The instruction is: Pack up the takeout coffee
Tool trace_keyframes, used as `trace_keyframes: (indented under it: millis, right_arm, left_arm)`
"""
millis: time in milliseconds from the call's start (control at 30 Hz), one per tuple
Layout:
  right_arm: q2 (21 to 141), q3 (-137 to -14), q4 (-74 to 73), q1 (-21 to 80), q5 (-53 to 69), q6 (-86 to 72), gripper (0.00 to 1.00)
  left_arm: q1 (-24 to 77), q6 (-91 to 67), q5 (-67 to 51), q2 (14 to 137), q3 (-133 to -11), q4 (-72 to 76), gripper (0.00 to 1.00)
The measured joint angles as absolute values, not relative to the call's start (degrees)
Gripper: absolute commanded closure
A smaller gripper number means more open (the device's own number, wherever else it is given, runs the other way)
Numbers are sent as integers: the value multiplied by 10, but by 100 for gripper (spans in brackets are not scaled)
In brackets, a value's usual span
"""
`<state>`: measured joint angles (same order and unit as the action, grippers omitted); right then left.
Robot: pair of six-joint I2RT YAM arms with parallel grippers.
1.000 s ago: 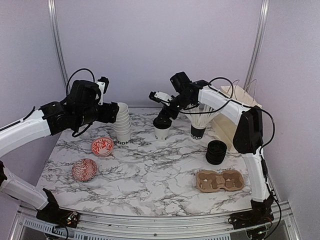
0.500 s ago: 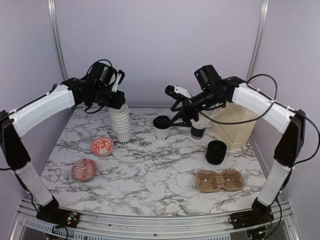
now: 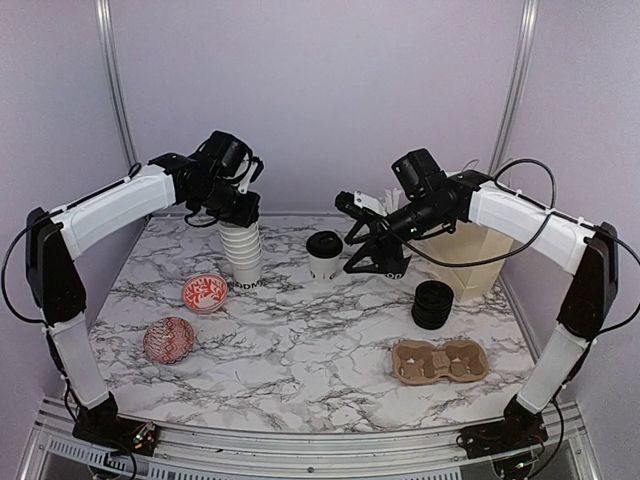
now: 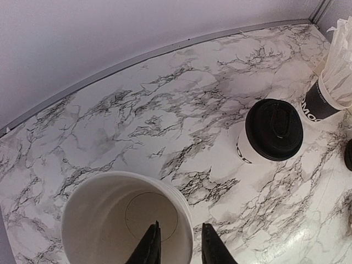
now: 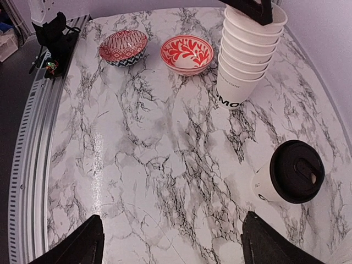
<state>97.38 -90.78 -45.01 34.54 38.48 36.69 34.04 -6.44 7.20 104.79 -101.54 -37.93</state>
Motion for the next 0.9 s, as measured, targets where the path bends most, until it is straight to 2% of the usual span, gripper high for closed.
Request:
trace_keyframes:
  millis: [433,900]
  right_arm:
    - [974,-908,-449,345,399,367,18]
    - [983,-908,-449,345,399,368,19]
  left_arm:
    - [337,-68,84,1073,-1028,-396,99]
    - [337,-46,95,1078,-1079,-409,100]
